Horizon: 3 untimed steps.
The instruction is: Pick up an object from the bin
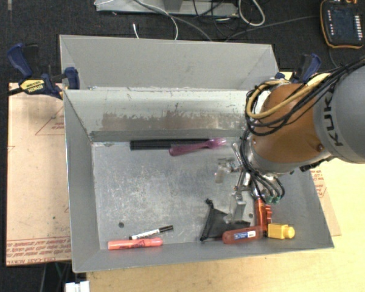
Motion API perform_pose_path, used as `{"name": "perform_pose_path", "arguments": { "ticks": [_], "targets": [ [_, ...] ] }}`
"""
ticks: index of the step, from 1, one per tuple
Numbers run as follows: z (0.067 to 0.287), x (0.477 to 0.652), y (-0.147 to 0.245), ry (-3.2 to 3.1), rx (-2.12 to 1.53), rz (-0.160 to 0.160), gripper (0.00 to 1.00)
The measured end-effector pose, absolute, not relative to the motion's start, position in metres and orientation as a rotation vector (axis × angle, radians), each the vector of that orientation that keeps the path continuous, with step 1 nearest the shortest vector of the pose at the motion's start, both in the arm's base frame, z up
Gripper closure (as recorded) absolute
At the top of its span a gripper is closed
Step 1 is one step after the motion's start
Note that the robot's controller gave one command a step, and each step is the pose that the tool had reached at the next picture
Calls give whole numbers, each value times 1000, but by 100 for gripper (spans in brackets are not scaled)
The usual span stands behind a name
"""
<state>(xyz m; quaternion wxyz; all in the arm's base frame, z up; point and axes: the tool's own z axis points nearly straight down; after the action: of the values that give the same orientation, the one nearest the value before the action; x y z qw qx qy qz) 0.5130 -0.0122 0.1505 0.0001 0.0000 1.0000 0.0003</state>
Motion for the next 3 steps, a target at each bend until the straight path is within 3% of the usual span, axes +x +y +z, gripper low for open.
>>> {"name": "perform_pose_path", "arguments": {
  "ticks": [1, 2, 3],
  "targets": [
    [95, 491, -31, 3136, -75, 3, 0],
    [131, 481, -22, 3100, -392, 1, 0],
    [104, 480, -38, 3078, 625, 4, 0]
  ]
}}
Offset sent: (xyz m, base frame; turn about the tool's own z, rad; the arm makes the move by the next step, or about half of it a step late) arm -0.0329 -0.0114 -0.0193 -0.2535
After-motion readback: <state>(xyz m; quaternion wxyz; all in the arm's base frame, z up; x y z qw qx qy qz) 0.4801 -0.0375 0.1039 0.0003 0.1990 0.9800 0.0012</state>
